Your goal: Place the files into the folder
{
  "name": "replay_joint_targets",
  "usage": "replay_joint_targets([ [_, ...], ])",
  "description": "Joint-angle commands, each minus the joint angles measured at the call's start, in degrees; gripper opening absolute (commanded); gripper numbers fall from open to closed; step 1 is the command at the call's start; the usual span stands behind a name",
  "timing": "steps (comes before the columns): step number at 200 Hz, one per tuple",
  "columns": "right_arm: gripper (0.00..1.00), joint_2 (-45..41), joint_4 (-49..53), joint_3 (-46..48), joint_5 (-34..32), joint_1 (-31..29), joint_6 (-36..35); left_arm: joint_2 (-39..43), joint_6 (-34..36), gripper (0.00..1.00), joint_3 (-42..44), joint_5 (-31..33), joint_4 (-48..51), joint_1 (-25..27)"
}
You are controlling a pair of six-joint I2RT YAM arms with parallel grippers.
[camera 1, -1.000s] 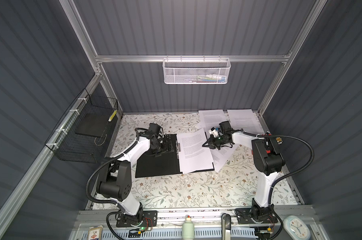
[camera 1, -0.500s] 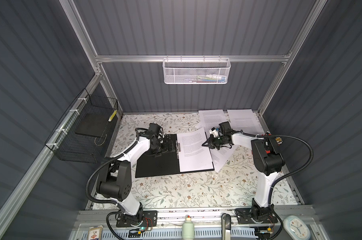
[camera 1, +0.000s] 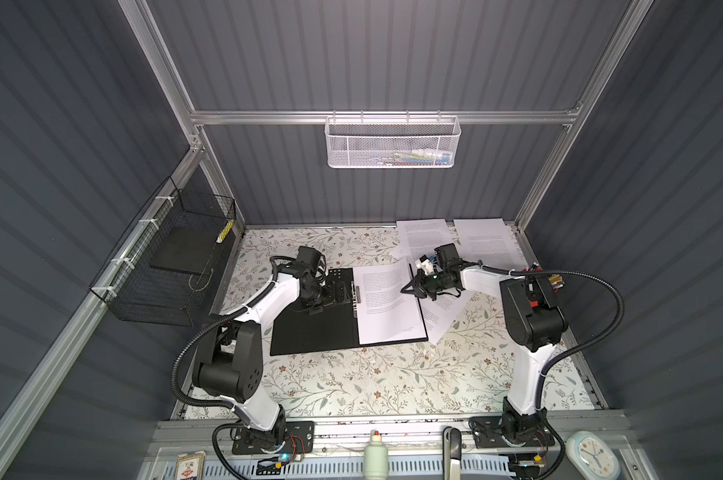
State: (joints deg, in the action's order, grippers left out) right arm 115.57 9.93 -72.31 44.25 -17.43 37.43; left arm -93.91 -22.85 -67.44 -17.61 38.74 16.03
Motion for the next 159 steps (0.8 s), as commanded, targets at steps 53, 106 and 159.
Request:
replay_joint_targets([
  [53, 0.12, -1.0, -1.2, 1.9, -0.4, -0.5, 0.8, 0.0, 1.0, 1.0, 0.1, -0.9, 0.5, -0.4],
  [106, 0.57, -2.4, 0.9, 1.9, -2.1, -0.6, 0.1, 0.4, 1.0, 1.0, -0.7, -2.7, 0.7, -0.4],
  [159, 0.82, -5.0, 6.8, 1.5, -7.4, -1.3, -1.2, 1.2, 1.5, 1.0, -2.9, -3.5, 1.6, -0.4],
])
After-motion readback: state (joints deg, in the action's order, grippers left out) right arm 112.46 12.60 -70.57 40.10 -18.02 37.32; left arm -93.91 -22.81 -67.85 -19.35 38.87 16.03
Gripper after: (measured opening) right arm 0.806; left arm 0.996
